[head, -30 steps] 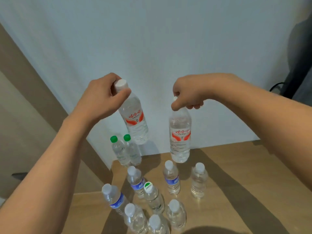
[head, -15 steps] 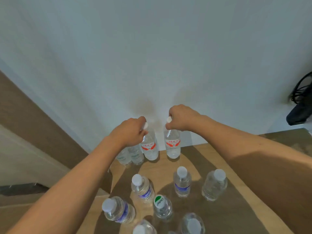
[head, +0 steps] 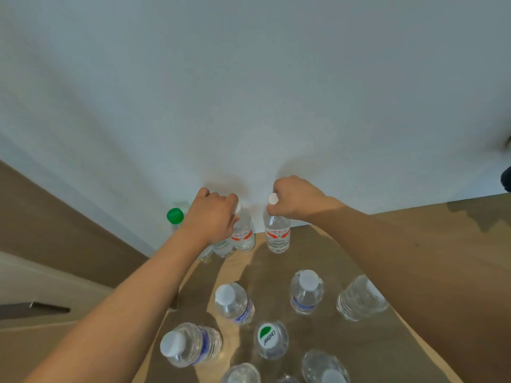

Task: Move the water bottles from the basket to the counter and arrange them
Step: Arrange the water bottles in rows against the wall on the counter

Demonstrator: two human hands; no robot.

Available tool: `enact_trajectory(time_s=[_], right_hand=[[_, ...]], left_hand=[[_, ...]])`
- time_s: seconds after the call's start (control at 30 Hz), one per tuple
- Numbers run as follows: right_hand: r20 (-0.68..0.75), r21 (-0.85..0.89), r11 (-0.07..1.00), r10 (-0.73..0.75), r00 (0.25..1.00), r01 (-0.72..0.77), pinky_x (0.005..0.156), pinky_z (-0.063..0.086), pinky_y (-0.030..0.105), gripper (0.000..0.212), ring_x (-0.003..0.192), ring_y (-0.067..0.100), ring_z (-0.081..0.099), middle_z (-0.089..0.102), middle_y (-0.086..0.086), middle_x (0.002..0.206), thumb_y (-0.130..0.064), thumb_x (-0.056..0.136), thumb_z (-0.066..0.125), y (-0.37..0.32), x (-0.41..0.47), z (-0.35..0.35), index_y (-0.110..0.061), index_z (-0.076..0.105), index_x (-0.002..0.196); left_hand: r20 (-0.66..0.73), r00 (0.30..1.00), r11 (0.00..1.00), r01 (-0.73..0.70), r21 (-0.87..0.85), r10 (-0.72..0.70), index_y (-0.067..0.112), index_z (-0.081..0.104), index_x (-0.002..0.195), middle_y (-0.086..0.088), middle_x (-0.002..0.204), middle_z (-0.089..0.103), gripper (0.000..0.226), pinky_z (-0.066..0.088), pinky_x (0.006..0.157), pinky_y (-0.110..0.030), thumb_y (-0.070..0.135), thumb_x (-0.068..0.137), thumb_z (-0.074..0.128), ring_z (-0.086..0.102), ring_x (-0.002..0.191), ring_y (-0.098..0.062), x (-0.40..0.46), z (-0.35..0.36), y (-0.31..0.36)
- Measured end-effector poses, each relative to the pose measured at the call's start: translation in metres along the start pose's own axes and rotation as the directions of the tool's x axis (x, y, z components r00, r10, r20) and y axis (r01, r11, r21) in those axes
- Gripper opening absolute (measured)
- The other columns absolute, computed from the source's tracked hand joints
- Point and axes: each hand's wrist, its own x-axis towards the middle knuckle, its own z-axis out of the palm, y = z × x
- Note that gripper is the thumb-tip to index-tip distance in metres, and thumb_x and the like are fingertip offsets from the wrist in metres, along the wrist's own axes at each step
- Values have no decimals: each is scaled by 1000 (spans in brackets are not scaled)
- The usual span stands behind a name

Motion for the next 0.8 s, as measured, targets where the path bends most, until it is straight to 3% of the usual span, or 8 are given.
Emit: enact_trajectory(time_s=[0.33,0.5,0.63,0.8], right_hand=[[14,55,998,12,1000,-13,60,38,30,24,84,24,57,57,3,96,-35,87,64,-11,14,13,-13,57,93],[17,22,1000,-2,1000,2,58,37,27,23,84,22,56,57,3,98,-34,89,63,-21,22,19,-13,57,95],[36,12,1000,6,999,-7,69,46,31,28,90,24,59,58,5,104,-34,89,63,-23,24,25,-11,60,104],[45,19,999,25,999,-26,65,45,30,26,87,25,59,59,6,101,-32,89,63,-22,26,26,-10,59,102]], left_hand=[[50,997,998,60,13,-61,17,56,112,0,91,69,30,26,89,-39,41,95,49,50,100,-25,5,6,-1],[58,994,996,89,-3,-88,16,55,112,-1,95,70,30,26,89,-39,40,95,50,48,103,-26,5,8,1],[50,994,994,102,-26,-101,15,54,111,-1,98,69,29,25,88,-38,39,95,50,46,105,-26,4,9,2],[36,989,989,143,-43,-141,14,53,110,-3,105,68,29,24,86,-39,39,95,51,44,108,-28,3,13,7]])
